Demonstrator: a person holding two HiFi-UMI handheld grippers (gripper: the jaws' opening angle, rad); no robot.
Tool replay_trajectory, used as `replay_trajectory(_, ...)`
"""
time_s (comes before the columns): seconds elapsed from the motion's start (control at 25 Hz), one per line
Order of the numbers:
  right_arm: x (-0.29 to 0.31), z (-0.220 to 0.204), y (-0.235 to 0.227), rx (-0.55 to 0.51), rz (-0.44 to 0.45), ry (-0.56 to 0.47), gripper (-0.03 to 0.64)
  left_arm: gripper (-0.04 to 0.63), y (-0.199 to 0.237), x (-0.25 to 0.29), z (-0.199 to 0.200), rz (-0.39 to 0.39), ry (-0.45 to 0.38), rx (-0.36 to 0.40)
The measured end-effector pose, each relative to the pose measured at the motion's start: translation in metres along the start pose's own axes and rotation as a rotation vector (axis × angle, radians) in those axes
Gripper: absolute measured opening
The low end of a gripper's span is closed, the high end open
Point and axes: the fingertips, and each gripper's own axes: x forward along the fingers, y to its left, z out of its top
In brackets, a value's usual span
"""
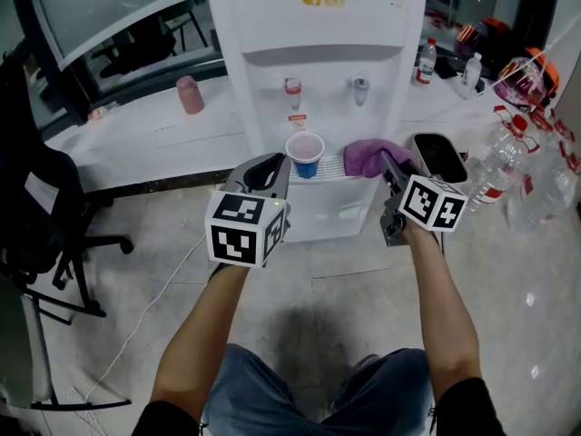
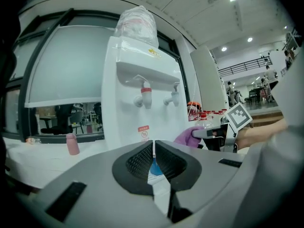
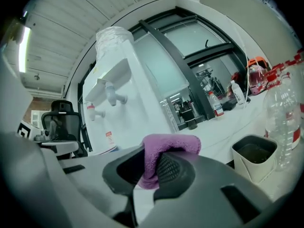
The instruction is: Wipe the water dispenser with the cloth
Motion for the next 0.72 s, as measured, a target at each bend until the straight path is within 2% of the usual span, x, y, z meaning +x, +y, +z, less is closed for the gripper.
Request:
replay_trajectory(0.24, -0.015, 0.023, 0.04, -0.087, 0.052, -0.02, 0.046, 0.035, 0.007, -0.007, 0.001, 0.005, -0.007, -0.004)
replay_trajectory(0.52, -0.037, 0.075, 0.107, -0.189, 0.139, -0.088, 0.046, 0.036, 0.013, -0.017, 0.032, 0.004, -0.042, 0.003)
replay_trajectory(0.72, -0.042, 0.105, 0.153, -0.219, 0.219, -0.13, 0.046, 0.037, 0.021, -0.026, 0.048, 0.011, -0.068, -0.002)
